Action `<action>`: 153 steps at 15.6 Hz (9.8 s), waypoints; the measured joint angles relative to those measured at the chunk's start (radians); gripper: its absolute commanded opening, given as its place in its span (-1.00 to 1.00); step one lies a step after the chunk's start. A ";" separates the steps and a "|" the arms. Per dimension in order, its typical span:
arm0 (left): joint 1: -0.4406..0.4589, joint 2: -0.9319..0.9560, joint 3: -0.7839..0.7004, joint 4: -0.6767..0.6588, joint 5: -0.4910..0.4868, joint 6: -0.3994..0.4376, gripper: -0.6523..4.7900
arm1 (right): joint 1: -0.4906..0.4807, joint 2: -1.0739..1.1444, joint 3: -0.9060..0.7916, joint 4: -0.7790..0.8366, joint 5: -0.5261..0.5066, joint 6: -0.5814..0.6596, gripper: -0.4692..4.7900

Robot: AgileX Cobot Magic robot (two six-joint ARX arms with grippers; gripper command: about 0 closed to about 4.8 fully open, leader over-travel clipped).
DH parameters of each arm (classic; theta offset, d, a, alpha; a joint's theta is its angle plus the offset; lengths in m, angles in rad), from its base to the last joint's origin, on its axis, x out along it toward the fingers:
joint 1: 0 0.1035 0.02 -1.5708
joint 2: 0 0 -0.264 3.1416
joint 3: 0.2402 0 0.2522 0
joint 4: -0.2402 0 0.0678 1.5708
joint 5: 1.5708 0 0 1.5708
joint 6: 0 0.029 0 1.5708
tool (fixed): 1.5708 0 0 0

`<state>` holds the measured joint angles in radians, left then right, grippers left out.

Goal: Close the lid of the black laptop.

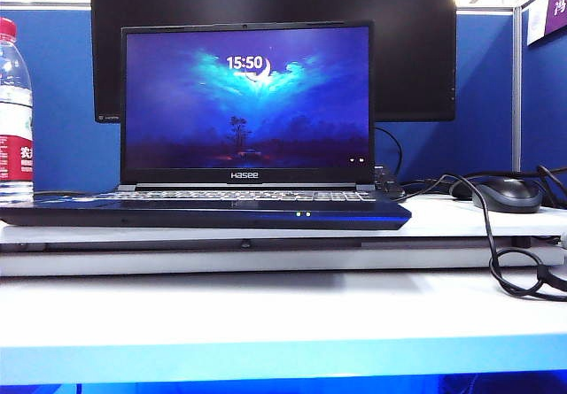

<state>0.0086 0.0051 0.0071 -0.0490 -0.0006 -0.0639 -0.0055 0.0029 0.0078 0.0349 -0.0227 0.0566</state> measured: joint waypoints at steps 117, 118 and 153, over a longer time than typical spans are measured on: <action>-0.525 1.343 0.568 0.138 0.260 -0.381 -0.77 | 0.222 1.798 1.628 -0.871 -0.972 -0.246 -0.84; -0.525 1.343 0.568 0.138 0.260 -0.381 -0.77 | 0.230 1.798 1.628 -0.885 -0.970 -0.257 -0.84; -0.523 1.257 0.586 1.101 1.267 -0.848 -0.78 | 0.365 1.796 1.626 -0.941 -0.885 -0.266 -0.84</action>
<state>-0.5144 1.2625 0.5930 1.0523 1.2667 -0.9123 0.3599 1.7992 1.6337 -0.9066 -0.9081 -0.2096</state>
